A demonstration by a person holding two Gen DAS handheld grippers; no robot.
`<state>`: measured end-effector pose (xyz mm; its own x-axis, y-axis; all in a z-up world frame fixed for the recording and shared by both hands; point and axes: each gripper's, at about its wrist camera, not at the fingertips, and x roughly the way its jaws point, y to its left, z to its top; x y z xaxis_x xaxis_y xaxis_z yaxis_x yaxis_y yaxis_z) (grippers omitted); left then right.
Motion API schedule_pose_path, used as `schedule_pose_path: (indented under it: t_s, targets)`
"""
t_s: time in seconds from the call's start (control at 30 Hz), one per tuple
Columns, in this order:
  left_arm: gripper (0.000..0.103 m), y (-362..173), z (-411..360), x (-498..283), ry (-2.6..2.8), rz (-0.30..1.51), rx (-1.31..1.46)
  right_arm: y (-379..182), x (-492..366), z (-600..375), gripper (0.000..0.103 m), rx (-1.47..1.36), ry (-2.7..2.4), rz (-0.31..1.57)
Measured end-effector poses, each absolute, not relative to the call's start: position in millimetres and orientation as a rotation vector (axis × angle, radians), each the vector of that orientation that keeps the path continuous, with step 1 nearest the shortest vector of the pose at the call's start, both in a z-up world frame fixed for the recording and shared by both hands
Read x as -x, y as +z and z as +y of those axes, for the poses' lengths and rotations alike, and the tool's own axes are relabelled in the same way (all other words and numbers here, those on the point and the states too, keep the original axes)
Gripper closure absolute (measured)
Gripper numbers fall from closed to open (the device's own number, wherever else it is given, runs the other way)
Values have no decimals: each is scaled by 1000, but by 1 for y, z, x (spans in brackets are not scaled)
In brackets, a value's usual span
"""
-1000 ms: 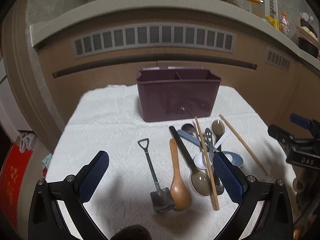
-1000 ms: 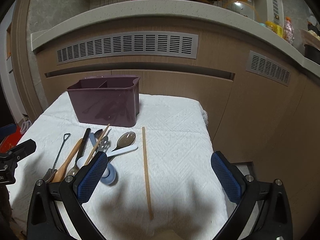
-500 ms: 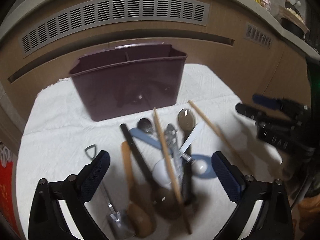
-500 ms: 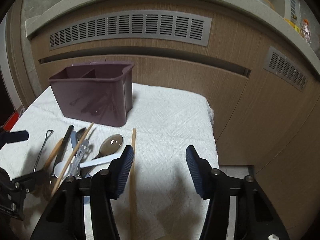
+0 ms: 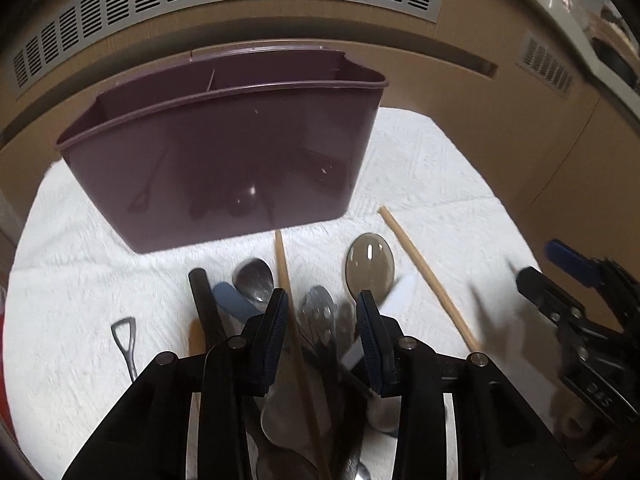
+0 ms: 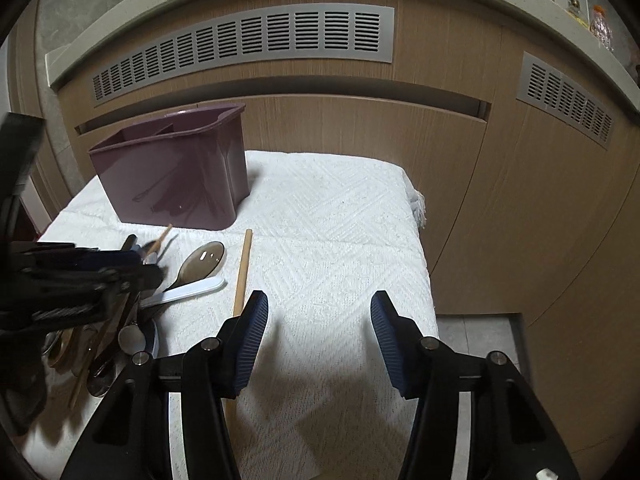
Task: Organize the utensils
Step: 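Grasp a wooden chopstick with the left gripper while the right gripper grasps the grey translucent spoon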
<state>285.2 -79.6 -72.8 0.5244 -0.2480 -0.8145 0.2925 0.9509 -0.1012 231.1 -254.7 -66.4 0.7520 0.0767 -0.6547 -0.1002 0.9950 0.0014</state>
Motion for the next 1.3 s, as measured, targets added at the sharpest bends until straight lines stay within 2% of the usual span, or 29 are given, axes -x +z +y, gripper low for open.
schedule_pose_path:
  t_s: [0.27,0.3,0.33,0.37,0.5,0.9,0.93,1.0,1.1,1.3]
  targets:
    - [67,-79,-96,-290,-290,980,-155,-72,-231,-255,51,19,113,727]
    - [71,-80,-98,-290,-285,974,-171,-73,-231,-255,51,20,112,726]
    - [82,-80,-100,-290,-276,962,-187,-72,-231,-254,51,23,112,726]
    - [85,-80,-101,-290,-274,955,-194,-72,-231,-253,51,28,110,725]
    - [85,-72,-93,-282,-323,925,-136,-69,-229,-251,51,36,107,726]
    - [85,-6,-9,-205,-254,658,-17,-51,-233,-219,51,18,215,772]
    - [85,-2,-1,-201,-246,643,-8,-50,-238,-215,52,-6,249,794]
    - [85,2,13,-195,-234,620,10,-51,-249,-206,68,-44,288,844]
    - [85,6,35,-189,-225,595,42,-55,-262,-192,80,-86,317,909]
    - [85,3,66,-181,-217,572,78,-65,-287,-168,81,-230,363,1046]
